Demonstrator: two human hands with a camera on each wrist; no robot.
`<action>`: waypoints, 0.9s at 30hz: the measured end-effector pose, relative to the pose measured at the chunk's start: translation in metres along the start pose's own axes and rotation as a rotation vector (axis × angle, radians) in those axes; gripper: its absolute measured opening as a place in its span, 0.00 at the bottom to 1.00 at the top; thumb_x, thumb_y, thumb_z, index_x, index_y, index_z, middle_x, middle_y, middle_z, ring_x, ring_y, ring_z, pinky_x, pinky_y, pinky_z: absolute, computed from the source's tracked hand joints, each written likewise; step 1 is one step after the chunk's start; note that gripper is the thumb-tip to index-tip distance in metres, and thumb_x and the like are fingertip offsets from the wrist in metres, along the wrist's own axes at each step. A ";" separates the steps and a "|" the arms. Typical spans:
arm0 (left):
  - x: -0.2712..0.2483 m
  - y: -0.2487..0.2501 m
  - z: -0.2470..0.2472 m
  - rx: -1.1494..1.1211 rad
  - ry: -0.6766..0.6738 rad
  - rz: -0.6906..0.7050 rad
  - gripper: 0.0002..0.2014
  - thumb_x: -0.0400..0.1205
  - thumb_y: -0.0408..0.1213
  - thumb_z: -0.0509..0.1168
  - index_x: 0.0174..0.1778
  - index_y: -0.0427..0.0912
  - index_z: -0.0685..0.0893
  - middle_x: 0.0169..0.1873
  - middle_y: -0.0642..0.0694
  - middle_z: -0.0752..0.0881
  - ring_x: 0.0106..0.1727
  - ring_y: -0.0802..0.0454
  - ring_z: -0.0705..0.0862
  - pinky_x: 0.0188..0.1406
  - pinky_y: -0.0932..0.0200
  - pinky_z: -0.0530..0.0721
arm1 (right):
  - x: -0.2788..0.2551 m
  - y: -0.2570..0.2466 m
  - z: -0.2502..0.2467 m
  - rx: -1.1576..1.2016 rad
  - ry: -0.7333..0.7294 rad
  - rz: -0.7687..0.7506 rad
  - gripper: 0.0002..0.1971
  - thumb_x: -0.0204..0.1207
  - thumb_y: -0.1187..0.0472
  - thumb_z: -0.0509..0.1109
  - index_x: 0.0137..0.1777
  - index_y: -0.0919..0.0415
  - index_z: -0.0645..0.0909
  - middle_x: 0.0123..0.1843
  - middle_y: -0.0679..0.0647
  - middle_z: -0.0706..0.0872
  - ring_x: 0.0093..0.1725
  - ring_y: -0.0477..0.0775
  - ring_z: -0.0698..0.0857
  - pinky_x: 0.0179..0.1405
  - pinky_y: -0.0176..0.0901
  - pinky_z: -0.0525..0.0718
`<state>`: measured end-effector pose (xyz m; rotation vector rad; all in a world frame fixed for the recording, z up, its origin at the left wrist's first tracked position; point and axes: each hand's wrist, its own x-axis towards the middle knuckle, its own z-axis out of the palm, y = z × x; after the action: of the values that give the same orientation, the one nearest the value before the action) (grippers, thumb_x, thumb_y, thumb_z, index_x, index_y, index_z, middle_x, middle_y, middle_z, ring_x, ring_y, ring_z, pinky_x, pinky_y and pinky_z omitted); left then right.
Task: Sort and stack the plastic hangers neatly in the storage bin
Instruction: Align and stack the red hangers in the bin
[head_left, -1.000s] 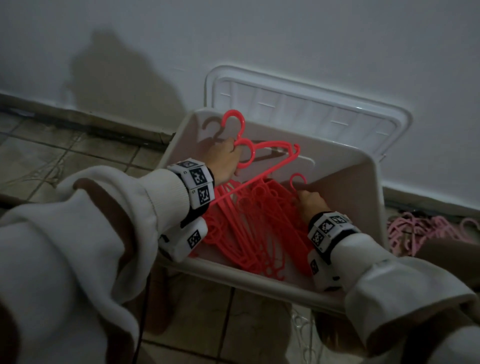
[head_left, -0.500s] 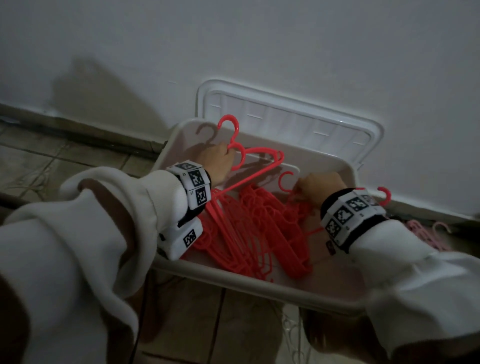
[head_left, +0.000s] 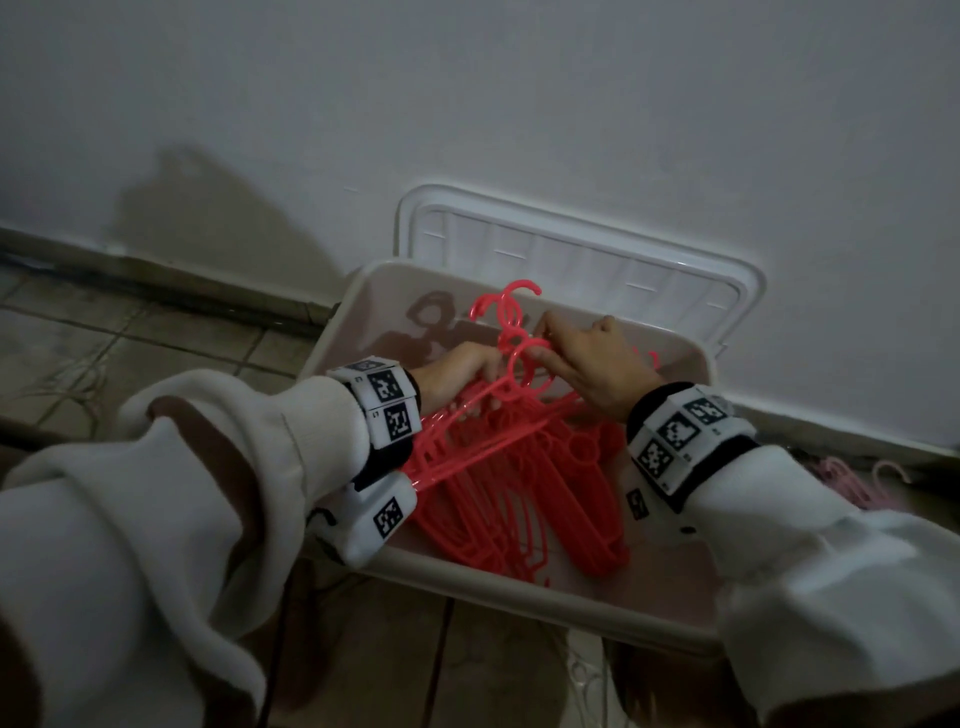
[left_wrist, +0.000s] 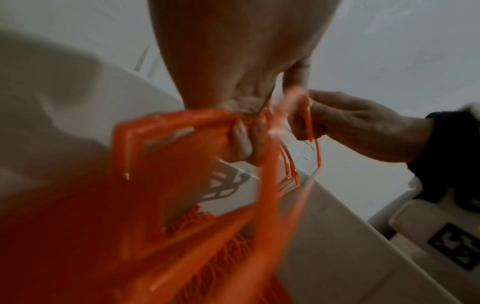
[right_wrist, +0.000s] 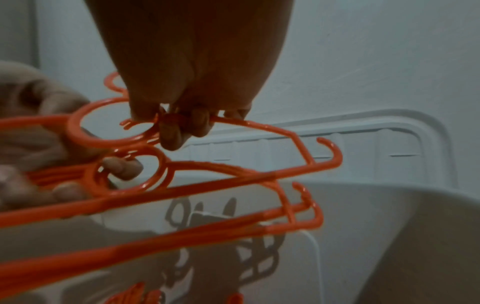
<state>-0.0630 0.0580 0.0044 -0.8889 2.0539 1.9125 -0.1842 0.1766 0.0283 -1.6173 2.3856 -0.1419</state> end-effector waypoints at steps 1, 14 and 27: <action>0.010 -0.007 -0.006 -0.008 0.014 -0.003 0.11 0.71 0.39 0.57 0.30 0.38 0.80 0.23 0.44 0.80 0.19 0.54 0.71 0.20 0.65 0.70 | 0.001 0.000 0.003 0.048 0.018 -0.006 0.12 0.84 0.51 0.55 0.56 0.59 0.71 0.49 0.53 0.87 0.55 0.59 0.84 0.61 0.50 0.65; 0.018 -0.015 -0.025 0.215 0.354 0.032 0.13 0.85 0.39 0.54 0.34 0.46 0.75 0.34 0.41 0.81 0.30 0.47 0.78 0.33 0.60 0.79 | -0.009 0.045 0.000 0.091 -0.242 0.191 0.12 0.83 0.59 0.59 0.51 0.65 0.82 0.42 0.61 0.83 0.44 0.59 0.81 0.40 0.37 0.71; 0.018 -0.021 -0.018 0.151 0.116 -0.147 0.07 0.83 0.30 0.54 0.41 0.34 0.73 0.26 0.41 0.78 0.15 0.55 0.78 0.13 0.67 0.71 | -0.020 0.047 0.029 0.631 -0.198 0.476 0.06 0.76 0.62 0.71 0.38 0.61 0.83 0.18 0.43 0.81 0.18 0.36 0.78 0.21 0.23 0.76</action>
<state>-0.0614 0.0357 -0.0197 -1.1024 2.0996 1.6437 -0.2118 0.2150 -0.0067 -0.7319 2.1833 -0.5448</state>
